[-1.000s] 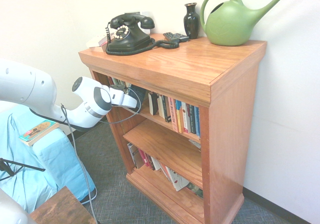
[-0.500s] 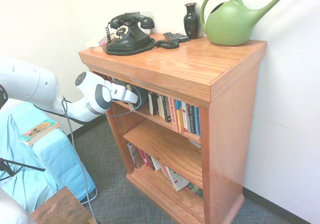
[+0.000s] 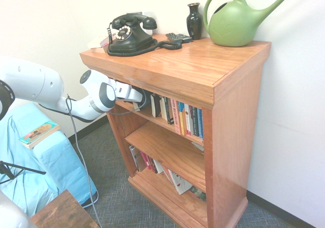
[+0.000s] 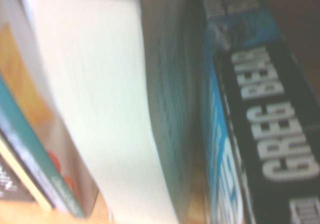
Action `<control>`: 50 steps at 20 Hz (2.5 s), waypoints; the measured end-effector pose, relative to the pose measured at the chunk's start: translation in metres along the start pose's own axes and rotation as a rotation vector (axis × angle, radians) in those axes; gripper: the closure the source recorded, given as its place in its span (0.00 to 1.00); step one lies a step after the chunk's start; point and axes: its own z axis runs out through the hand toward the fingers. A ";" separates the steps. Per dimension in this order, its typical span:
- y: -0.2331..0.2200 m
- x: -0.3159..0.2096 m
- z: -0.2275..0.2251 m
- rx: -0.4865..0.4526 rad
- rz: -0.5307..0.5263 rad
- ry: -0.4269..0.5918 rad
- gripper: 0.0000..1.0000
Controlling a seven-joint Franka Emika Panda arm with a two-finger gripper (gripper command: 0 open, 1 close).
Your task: Put the book on the shelf
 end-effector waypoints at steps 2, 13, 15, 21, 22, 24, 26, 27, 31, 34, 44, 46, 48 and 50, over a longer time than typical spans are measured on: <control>-0.001 -0.001 0.000 0.000 -0.002 -0.001 0.00; -0.001 -0.001 0.000 -0.004 -0.005 -0.001 0.00; -0.001 0.000 0.000 -0.004 -0.005 -0.001 0.00; 0.000 -0.001 0.000 -0.006 -0.015 0.002 0.00; 0.001 -0.001 -0.001 -0.007 -0.015 0.002 0.00; 0.003 -0.002 -0.003 -0.010 -0.019 0.002 0.00; 0.007 -0.006 -0.007 -0.013 -0.025 -0.001 0.00; 0.009 -0.009 -0.009 -0.016 -0.028 -0.003 0.00; 0.018 -0.024 -0.022 -0.029 -0.036 -0.013 0.00; 0.017 -0.033 -0.040 -0.026 -0.043 -0.011 0.00; 0.049 -0.086 -0.094 -0.118 -0.055 -0.060 0.00; 0.057 -0.087 -0.119 -0.148 -0.056 -0.058 0.00; 0.062 -0.089 -0.146 -0.178 -0.059 -0.054 0.00; 0.066 -0.096 -0.173 -0.212 -0.060 -0.077 0.00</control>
